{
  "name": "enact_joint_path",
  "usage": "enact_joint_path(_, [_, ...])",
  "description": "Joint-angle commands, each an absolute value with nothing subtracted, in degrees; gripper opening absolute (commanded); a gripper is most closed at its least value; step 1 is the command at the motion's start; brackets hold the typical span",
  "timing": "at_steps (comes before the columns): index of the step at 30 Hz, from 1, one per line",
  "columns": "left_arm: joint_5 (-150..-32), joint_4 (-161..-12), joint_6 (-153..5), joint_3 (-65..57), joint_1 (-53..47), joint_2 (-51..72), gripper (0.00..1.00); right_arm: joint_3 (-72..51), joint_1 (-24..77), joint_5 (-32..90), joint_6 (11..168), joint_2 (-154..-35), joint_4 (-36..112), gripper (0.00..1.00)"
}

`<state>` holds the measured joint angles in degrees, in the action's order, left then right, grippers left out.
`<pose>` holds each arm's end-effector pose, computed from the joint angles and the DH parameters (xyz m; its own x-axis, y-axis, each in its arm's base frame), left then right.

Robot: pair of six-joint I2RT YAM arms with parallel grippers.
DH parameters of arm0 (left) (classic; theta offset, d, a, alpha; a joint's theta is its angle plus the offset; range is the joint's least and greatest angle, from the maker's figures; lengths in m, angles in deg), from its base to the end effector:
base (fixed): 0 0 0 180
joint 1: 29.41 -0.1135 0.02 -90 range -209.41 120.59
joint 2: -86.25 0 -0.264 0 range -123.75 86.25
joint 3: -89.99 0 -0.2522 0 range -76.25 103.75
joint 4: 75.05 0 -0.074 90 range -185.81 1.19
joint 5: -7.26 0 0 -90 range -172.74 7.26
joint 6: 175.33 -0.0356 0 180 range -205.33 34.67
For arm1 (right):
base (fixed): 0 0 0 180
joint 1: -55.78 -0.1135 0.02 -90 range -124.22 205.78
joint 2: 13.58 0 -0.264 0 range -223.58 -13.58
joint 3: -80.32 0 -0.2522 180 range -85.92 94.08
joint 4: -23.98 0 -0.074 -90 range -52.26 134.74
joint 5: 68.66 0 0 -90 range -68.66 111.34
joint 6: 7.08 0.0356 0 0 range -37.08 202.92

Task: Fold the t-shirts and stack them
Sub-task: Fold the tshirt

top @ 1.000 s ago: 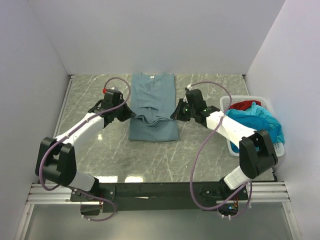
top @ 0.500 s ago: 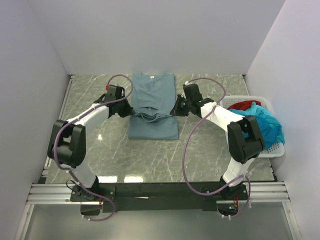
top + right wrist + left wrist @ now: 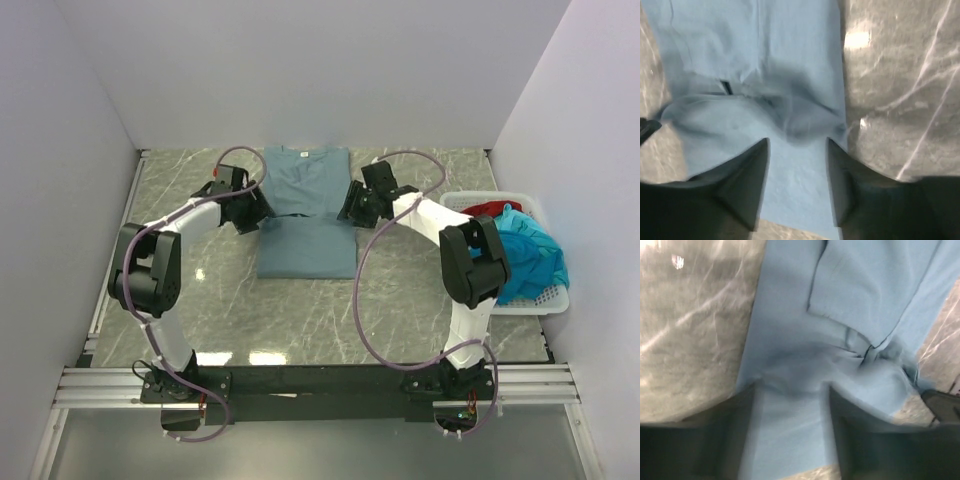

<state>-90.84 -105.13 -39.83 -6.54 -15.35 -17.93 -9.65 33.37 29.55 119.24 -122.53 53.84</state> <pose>0.3767 -0.0995 0.1956 -0.7600 -0.5376 -0.3652 -0.3070 0.7922 -0.5274 0.3829 0.1634 0.1993 -0.8353 0.2897 -0.4673 0.0378 0.8782 0.4768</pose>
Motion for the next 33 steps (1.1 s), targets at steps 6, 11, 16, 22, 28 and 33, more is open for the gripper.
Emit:
enact_joint_path(6, [-88.4, -102.8, -40.2, -6.6, -15.9, -9.4, 1.0, -6.5, 34.0, 26.0, 116.6, -119.0, 56.4, 0.8])
enact_joint_path(11, [-89.9, -101.9, -38.4, -15.9, -15.9, -1.8, 0.99, -17.4, 34.0, 29.1, 115.0, -110.1, 53.4, 0.82])
enact_joint_path(16, [-90.2, -102.0, -37.5, -26.0, -15.2, 4.6, 0.99, -30.6, 32.3, 35.0, 114.9, -102.1, 50.8, 0.82])
enact_joint_path(22, [-92.0, -98.7, -34.8, -34.6, -13.5, 7.1, 1.0, -39.7, 30.4, 38.5, 118.1, -99.1, 44.8, 0.82])
enact_joint_path(28, [-90.4, -98.2, -34.0, -35.6, -11.7, 4.3, 0.73, -40.4, 30.4, 38.9, 118.7, -103.5, 43.2, 0.66])
enact_joint_path(33, [-89.9, -97.8, -33.9, -35.7, -11.5, 2.0, 0.51, -41.6, 30.4, 38.6, 120.1, -105.5, 40.6, 0.52])
